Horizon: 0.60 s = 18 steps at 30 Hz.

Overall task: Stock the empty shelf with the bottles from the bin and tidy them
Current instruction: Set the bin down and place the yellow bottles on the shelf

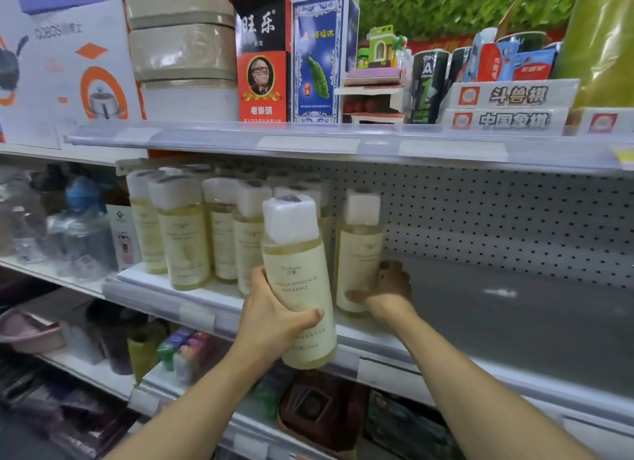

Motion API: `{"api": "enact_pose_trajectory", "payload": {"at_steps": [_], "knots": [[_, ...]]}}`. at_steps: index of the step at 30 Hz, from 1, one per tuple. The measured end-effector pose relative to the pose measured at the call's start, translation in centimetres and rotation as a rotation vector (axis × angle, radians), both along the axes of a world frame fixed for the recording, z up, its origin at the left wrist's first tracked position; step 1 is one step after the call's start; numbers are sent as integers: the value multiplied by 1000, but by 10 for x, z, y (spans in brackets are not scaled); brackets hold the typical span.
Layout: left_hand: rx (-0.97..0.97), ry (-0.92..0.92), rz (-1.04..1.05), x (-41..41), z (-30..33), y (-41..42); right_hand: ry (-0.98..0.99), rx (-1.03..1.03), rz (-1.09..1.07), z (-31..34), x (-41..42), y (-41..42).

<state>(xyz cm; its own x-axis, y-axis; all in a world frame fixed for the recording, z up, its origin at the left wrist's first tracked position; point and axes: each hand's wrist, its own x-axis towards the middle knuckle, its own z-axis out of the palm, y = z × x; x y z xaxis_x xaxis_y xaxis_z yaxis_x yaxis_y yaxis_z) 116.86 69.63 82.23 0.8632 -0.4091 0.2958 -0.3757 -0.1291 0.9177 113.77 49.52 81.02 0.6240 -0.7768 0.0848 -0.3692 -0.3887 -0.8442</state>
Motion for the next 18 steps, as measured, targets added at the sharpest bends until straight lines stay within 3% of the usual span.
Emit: {"api": "enact_pose_trajectory", "payload": {"at_steps": [10, 18], "knots": [[-2, -37, -29, 3, 5, -16, 27, -101, -1, -5, 17, -19], [15, -58, -51, 3, 10, -32, -156, 38, 39, -7, 15, -27]]}}
